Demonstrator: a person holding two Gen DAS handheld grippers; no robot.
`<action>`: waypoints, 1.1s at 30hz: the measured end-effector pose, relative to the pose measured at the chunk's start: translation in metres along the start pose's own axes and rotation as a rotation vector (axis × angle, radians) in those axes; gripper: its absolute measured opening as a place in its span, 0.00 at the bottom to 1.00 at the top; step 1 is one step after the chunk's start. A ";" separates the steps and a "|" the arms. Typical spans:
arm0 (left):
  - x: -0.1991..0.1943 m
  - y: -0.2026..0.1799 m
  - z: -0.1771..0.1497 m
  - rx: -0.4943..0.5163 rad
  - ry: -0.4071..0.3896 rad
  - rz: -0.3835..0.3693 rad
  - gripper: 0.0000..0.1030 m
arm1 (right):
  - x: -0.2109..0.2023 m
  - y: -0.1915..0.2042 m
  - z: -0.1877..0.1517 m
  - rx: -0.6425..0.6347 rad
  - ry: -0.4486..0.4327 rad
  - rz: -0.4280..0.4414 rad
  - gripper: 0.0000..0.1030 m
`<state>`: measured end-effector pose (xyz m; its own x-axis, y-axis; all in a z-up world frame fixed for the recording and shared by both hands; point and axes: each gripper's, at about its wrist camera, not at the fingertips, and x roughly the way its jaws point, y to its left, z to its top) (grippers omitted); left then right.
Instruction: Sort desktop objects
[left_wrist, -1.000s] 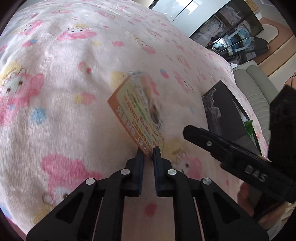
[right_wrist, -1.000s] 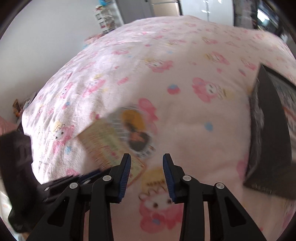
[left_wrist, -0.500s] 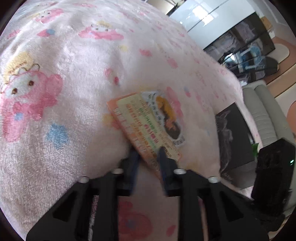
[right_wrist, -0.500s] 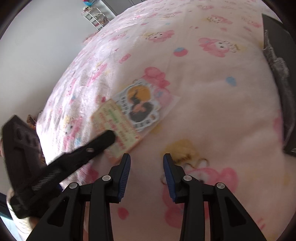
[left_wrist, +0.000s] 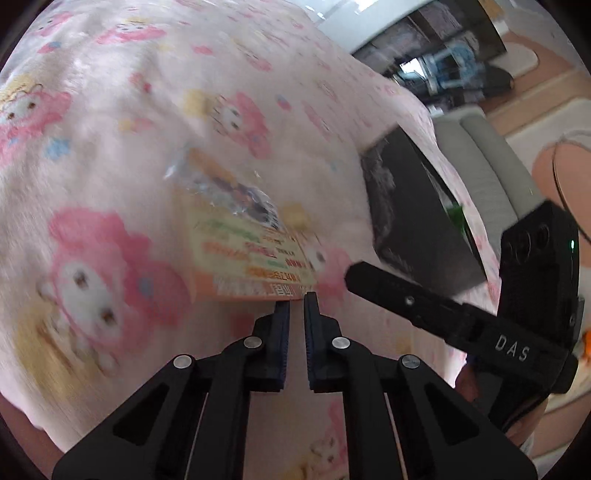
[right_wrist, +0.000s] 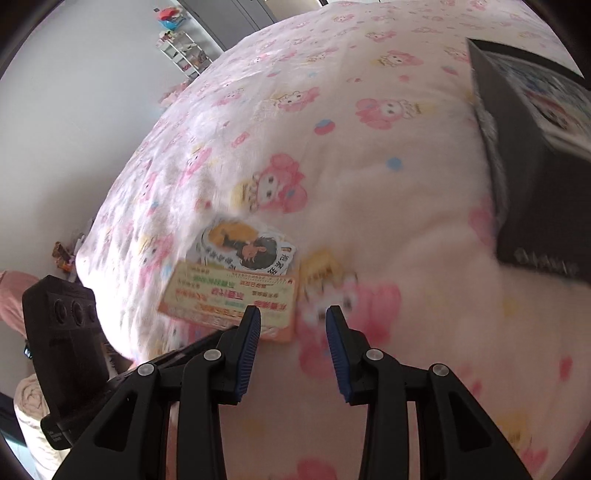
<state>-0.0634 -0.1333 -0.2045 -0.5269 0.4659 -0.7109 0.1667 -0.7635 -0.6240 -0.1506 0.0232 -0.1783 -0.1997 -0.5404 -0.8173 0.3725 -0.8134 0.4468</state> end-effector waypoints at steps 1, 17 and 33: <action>0.000 -0.004 -0.007 0.010 0.014 0.002 0.06 | -0.003 -0.002 -0.006 0.010 0.003 0.004 0.32; -0.029 0.036 0.021 -0.044 -0.101 0.133 0.28 | 0.028 -0.006 0.001 -0.013 0.041 -0.064 0.37; -0.027 0.013 0.006 0.059 -0.040 0.061 0.20 | 0.003 0.007 -0.010 -0.111 0.020 -0.010 0.35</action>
<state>-0.0519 -0.1588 -0.1915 -0.5499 0.4003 -0.7331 0.1506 -0.8158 -0.5584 -0.1396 0.0179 -0.1813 -0.1857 -0.5272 -0.8292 0.4691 -0.7891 0.3966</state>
